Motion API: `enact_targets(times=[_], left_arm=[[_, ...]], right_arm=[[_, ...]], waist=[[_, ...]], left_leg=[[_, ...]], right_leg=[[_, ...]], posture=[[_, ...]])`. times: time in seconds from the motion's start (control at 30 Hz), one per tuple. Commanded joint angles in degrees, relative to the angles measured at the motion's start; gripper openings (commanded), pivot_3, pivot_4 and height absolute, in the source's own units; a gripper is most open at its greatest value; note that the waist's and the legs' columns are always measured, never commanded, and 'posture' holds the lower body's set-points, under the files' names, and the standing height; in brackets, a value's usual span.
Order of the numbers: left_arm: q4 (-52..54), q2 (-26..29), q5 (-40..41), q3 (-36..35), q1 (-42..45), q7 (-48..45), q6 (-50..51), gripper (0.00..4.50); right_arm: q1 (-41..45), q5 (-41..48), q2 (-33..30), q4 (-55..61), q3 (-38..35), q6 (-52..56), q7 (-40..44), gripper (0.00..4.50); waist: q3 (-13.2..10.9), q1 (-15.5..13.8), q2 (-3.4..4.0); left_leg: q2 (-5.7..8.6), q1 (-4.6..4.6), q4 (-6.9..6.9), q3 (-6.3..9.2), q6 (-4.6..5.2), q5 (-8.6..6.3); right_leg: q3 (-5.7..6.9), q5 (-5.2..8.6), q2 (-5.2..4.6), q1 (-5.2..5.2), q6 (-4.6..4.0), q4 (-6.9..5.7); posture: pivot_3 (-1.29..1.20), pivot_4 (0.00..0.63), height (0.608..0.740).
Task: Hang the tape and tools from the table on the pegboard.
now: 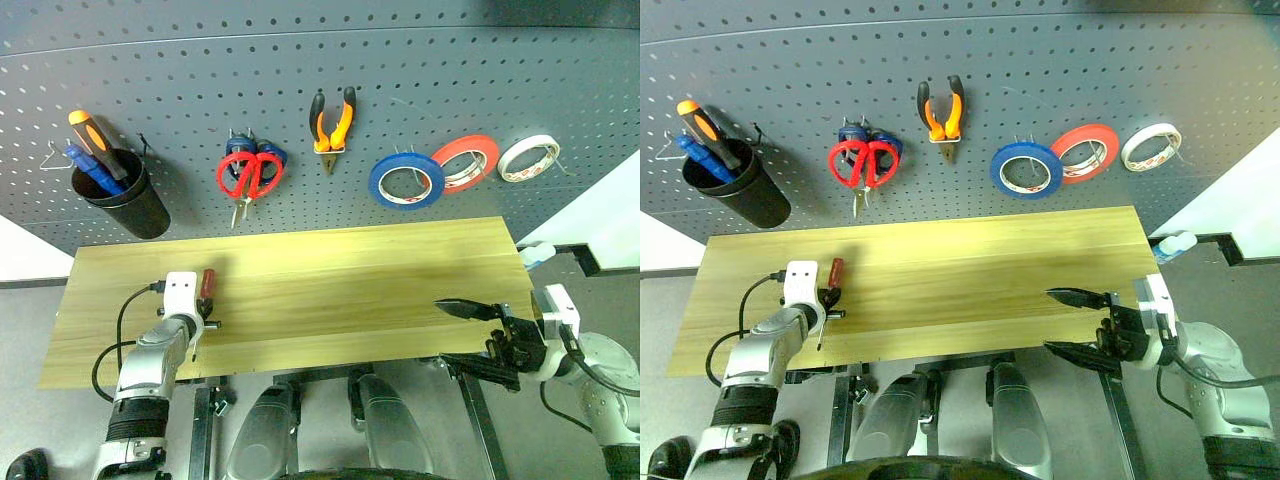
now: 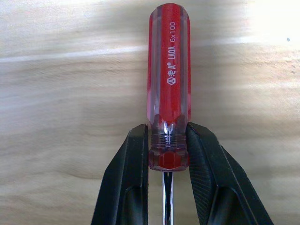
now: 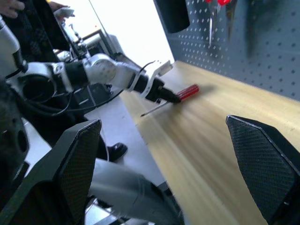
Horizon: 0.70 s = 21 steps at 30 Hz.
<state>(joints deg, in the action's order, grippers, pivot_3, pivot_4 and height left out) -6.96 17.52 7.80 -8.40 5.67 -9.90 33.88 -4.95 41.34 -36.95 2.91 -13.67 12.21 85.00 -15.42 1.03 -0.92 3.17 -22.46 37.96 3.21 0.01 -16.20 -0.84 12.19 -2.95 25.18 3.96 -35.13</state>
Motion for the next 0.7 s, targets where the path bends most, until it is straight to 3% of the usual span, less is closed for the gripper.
enact_targets(times=[0.03,0.27,0.7], left_arm=[[4.42,0.69,-1.68,1.29,-2.19,-0.54,-3.82,0.80],[12.86,2.61,-4.50,2.36,-8.23,-1.66,-12.61,0.80],[15.60,2.99,-6.73,2.06,-10.42,-2.51,-25.27,0.80]], right_arm=[[1.13,0.52,1.02,-1.87,0.21,-1.12,1.37,4.50],[5.83,-1.57,3.89,-9.59,1.44,-5.56,3.42,4.50],[16.53,-4.89,6.56,-25.96,1.68,-12.53,6.96,4.50]], waist=[[0.02,-0.13,-0.03],[1.26,-0.27,0.18],[6.85,-0.24,0.54]], left_leg=[[0.00,-0.01,-0.01,0.00,0.00,0.00],[0.03,-0.03,0.00,-0.05,-0.02,0.00],[0.04,0.35,0.06,-0.14,-0.02,0.01]], right_leg=[[0.00,0.00,0.00,0.02,0.00,0.00],[0.01,-0.06,0.00,0.03,0.04,0.01],[-0.03,-0.15,0.12,-0.36,0.08,0.01]], posture=[[-0.12,0.196,0.736],[-0.09,0.125,0.736],[-0.09,0.026,0.736]])
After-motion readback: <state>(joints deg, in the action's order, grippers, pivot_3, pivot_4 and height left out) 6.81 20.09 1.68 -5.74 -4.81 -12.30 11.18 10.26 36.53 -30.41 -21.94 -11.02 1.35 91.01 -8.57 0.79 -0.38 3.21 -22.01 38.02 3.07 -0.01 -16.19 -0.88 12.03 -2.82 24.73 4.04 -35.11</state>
